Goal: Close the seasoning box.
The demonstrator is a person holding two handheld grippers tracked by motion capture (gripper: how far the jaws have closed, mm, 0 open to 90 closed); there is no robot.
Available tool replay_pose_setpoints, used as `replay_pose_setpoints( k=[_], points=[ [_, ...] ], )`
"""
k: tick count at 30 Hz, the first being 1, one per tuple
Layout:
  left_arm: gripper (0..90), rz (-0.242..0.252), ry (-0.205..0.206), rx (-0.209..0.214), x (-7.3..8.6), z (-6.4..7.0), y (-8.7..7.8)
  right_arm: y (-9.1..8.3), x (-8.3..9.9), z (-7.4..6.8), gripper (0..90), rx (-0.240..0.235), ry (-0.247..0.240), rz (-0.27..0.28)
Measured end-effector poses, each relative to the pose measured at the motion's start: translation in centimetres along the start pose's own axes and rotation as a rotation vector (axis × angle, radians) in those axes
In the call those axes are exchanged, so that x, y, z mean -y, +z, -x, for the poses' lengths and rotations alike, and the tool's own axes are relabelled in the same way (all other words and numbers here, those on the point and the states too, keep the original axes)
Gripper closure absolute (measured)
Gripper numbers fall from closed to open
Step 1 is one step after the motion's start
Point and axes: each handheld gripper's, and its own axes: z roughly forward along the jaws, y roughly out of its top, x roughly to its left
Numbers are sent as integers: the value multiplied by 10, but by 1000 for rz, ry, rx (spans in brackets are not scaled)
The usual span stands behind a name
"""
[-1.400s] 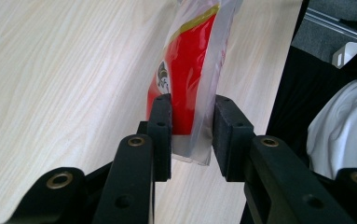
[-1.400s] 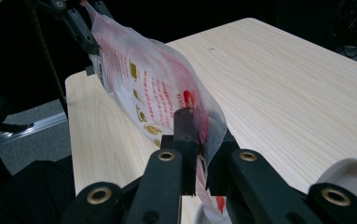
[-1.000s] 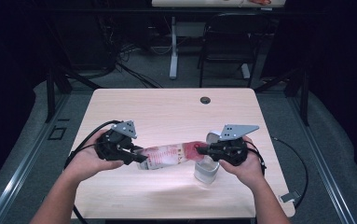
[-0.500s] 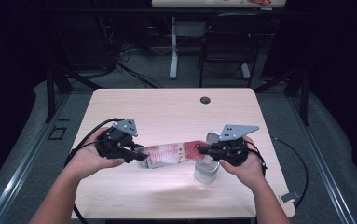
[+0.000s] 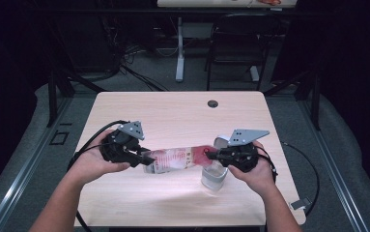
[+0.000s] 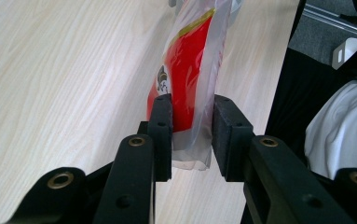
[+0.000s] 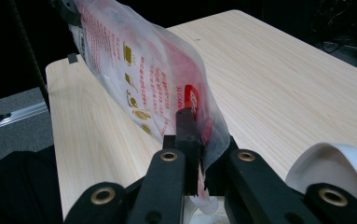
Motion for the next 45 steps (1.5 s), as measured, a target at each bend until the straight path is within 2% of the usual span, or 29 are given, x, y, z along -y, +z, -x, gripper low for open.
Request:
replay_pose_setpoints(
  k=[36,45],
  points=[
    [719,1,30,-6,-17,2,-8,-4,5,5,878,1,19,-2],
    [724,6,26,-8,-20,3,-9,-5,5,6,880,-1,23,1]
  ],
)
